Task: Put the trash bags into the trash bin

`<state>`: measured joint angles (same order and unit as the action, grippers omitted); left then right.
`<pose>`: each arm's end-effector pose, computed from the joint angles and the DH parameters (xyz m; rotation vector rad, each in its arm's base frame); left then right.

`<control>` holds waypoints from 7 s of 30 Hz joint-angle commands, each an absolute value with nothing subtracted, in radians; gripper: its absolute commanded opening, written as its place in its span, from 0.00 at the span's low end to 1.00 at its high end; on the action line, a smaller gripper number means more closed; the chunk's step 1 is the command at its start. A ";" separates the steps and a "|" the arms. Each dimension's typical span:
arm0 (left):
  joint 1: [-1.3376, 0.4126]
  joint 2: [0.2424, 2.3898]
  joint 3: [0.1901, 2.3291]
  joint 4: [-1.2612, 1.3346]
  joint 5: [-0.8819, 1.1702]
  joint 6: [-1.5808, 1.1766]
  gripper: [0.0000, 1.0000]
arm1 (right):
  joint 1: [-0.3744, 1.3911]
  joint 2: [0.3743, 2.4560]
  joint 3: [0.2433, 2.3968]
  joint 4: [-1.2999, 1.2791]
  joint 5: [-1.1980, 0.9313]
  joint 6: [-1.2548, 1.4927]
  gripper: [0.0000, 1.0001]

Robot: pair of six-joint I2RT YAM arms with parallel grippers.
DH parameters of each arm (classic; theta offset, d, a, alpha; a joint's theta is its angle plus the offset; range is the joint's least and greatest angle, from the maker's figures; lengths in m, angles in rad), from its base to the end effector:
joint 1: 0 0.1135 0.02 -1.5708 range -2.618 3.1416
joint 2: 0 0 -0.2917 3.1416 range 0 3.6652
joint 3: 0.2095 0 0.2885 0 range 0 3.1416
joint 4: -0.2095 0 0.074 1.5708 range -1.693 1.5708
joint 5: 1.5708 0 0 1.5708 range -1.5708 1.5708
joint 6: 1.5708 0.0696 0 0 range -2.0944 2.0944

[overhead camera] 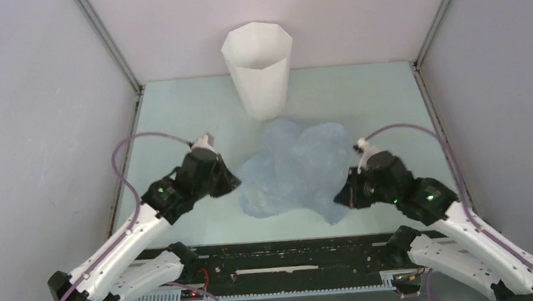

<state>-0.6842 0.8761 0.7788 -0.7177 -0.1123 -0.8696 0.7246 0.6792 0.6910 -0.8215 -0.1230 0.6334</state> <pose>0.1740 -0.1318 0.2657 -0.2828 2.4485 -0.5870 0.1240 0.1212 0.2565 -0.1768 2.5142 0.7538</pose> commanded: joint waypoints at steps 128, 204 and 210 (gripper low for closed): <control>-0.517 1.175 1.459 -0.830 -0.219 -0.654 0.85 | 0.632 0.488 1.214 -1.092 0.278 0.503 0.00; -1.363 1.502 1.973 -0.853 -0.423 -0.237 0.00 | 0.490 0.415 1.387 -1.051 0.214 0.413 0.00; -1.362 1.608 2.413 -0.922 -0.630 -0.086 0.00 | 0.490 0.530 1.567 -1.008 0.128 0.299 0.02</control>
